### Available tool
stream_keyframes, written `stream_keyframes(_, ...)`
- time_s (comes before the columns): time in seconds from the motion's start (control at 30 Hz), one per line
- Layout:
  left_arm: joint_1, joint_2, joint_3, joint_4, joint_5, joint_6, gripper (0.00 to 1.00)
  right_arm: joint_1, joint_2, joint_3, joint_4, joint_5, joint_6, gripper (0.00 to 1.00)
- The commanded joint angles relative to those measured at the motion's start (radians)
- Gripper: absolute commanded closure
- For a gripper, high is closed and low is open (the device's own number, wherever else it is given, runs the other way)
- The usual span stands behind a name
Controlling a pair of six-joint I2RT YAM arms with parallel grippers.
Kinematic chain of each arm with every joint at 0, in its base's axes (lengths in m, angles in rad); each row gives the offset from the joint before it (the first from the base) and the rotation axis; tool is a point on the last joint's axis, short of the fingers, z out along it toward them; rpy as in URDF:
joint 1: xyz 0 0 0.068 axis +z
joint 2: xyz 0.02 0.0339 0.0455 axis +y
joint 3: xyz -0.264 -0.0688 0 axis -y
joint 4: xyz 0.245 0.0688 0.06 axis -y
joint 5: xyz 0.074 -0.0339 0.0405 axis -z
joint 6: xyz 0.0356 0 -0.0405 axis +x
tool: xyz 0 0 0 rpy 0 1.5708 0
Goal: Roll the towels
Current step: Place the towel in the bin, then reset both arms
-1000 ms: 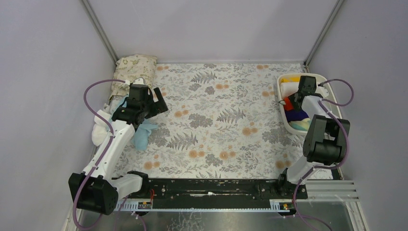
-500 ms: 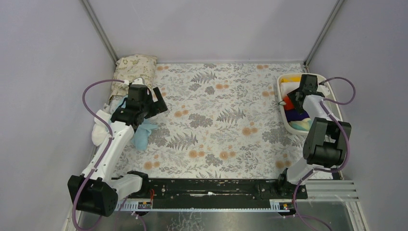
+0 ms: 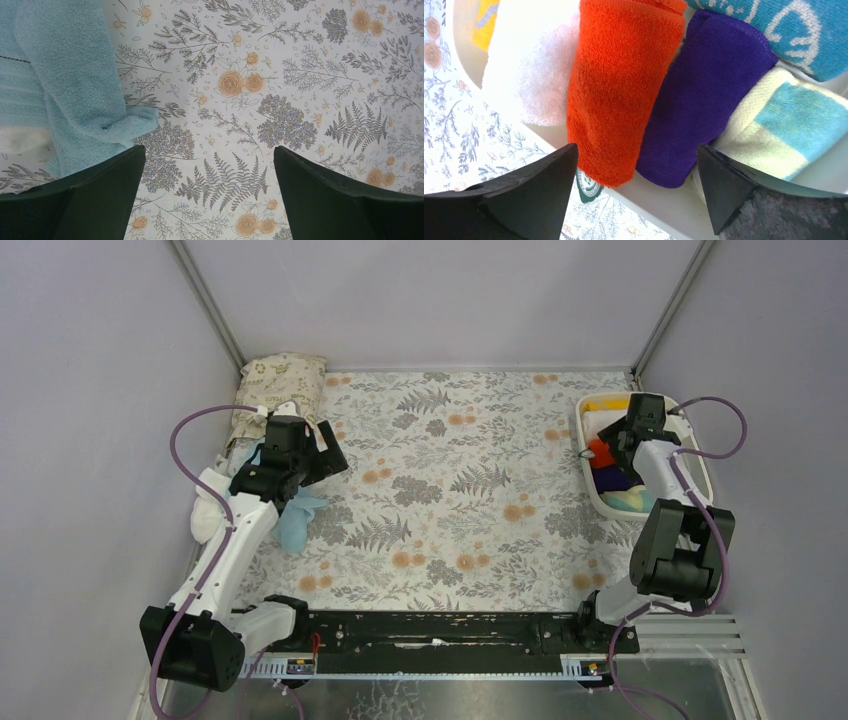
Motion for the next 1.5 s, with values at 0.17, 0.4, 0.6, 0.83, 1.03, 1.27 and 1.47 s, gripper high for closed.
stream_keyframes(0.17, 0.003, -0.042, -0.003, 0.061, 0.048, 0.022, 0.0, 0.006, -0.224, 0.021, -0.083, -0.025, -0.197, 0.01)
stream_keyframes(0.4, 0.004, -0.13, -0.014, 0.089, 0.042, 0.008, 0.0, 0.006, -0.45, -0.084, -0.061, -0.148, -0.297, 0.01)
stream_keyframes(0.6, 0.004, -0.254, -0.014, 0.064, -0.042, -0.062, 0.0, 0.006, -0.644, -0.164, -0.015, -0.278, -0.34, 0.01)
stream_keyframes(0.83, 0.004, -0.458, -0.016, -0.029, -0.059, -0.086, 0.0, 0.032, -0.857, -0.233, 0.017, -0.362, -0.387, 0.01)
stream_keyframes(1.03, 0.004, -0.62, 0.002, -0.095, -0.068, -0.085, 0.0, 0.159, -1.013, -0.176, -0.116, -0.244, -0.534, 0.01)
stream_keyframes(1.27, 0.004, -0.708, -0.075, -0.121, -0.085, -0.115, 0.0, 0.235, -1.217, -0.273, -0.147, -0.161, -0.597, 0.01)
stream_keyframes(1.47, 0.004, -0.783, -0.187, -0.091, -0.045, -0.152, 0.0, 0.253, -1.31, -0.349, -0.126, -0.151, -0.612, 0.01)
